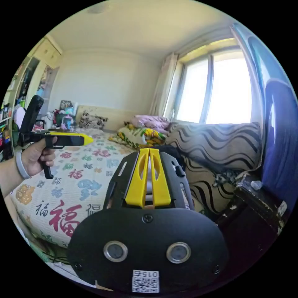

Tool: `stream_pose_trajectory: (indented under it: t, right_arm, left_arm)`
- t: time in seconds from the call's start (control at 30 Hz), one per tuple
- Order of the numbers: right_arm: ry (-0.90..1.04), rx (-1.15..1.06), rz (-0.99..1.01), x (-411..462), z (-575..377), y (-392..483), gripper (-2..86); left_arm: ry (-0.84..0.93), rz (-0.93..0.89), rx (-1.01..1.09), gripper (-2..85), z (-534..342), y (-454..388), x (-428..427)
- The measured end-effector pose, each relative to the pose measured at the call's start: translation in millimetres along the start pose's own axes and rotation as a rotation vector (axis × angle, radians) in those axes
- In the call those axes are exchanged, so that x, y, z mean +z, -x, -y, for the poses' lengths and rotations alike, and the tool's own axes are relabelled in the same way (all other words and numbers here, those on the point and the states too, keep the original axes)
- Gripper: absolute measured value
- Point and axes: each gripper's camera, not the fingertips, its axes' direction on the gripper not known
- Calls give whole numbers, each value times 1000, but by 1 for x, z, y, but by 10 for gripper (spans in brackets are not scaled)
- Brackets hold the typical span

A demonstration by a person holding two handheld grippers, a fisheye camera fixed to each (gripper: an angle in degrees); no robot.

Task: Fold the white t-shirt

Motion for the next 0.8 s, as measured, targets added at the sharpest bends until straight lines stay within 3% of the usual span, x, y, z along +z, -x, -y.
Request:
stream_pose_trajectory:
  t: [0.17, 0.33, 0.57, 0.8]
  right_arm:
    - [164, 39, 39, 52, -18, -79, 83]
    - [425, 23, 177, 122, -33, -122, 39]
    - [249, -20, 224, 73, -7, -154, -3]
    - [-63, -12, 540, -24, 65, -157, -8]
  left_arm:
    - [204, -92, -101, 100, 48, 25, 125]
    - [202, -197, -212, 60, 60, 58, 145]
    - [-7, -216, -130, 4, 112, 90, 2]
    - [-216, -107, -31, 49, 99, 91, -228]
